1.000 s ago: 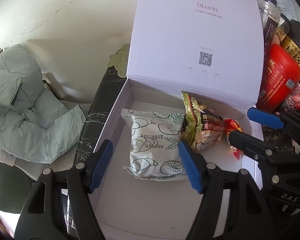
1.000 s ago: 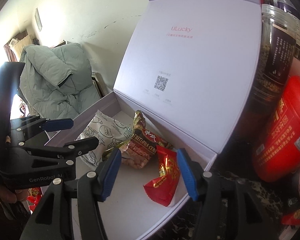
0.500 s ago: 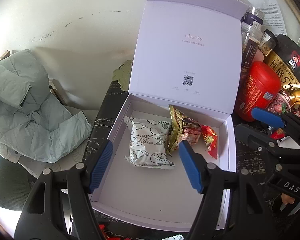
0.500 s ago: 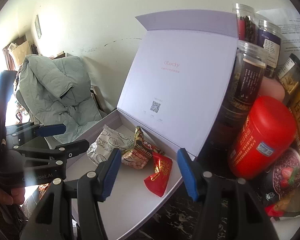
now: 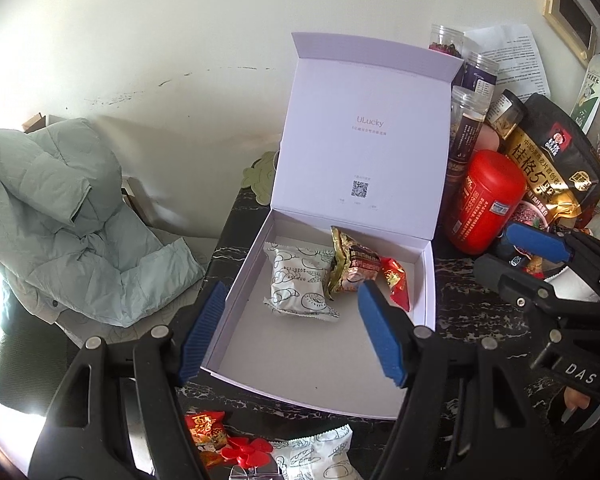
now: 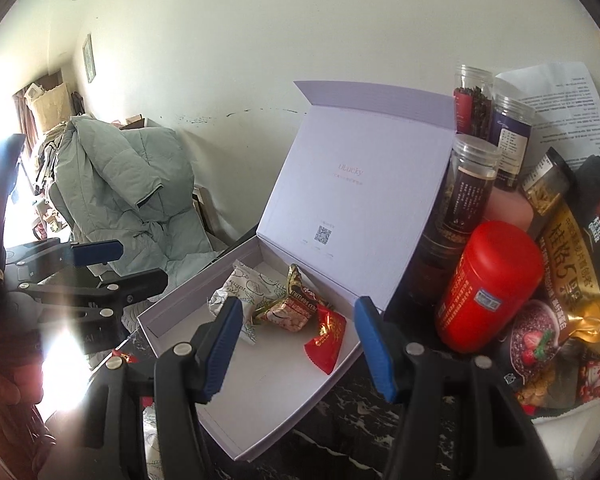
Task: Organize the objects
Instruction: 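Withdraw both tools from the box back over the table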
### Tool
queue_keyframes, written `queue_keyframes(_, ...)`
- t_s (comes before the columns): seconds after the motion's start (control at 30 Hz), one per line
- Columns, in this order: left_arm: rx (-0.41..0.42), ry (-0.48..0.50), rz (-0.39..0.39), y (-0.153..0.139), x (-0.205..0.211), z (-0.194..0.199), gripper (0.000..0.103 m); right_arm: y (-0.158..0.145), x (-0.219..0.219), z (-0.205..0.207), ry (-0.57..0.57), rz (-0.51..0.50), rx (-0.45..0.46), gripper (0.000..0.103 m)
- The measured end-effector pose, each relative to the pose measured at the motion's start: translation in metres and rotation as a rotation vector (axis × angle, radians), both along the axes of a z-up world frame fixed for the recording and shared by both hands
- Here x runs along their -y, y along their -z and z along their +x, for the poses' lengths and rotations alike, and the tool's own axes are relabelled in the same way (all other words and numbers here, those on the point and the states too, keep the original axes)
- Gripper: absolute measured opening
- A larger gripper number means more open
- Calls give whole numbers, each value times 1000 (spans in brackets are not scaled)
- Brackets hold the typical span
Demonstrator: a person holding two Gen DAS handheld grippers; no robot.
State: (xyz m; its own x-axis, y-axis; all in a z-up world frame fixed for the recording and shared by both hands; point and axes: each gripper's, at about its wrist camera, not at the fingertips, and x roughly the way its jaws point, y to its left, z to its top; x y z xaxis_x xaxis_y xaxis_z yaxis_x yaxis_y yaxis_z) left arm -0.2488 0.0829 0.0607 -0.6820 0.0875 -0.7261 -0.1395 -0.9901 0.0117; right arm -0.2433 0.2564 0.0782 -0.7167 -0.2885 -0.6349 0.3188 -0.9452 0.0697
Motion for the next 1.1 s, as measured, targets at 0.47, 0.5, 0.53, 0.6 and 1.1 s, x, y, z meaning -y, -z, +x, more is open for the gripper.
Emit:
queue_keyframes(0.47,-94,-14,10,-45,11,65,71,-39,8,61,-12,3,-72,61)
queue_keyframes(0.5,-99,-14,11,-47,12,69,73,-41,9,65,-14,3,-76,62)
queue_keyframes(0.53,-103,-13,12,-49,12,74,73,-43,10,69,-15,3,-80,62)
queue_keyframes(0.6,-112,-11,12,-53,13,83,74,-46,12,77,-16,3,-88,64)
queue_keyframes(1.1,-172,-34,-2,-65,21,132,86,-54,20,122,-16,10,-118,72)
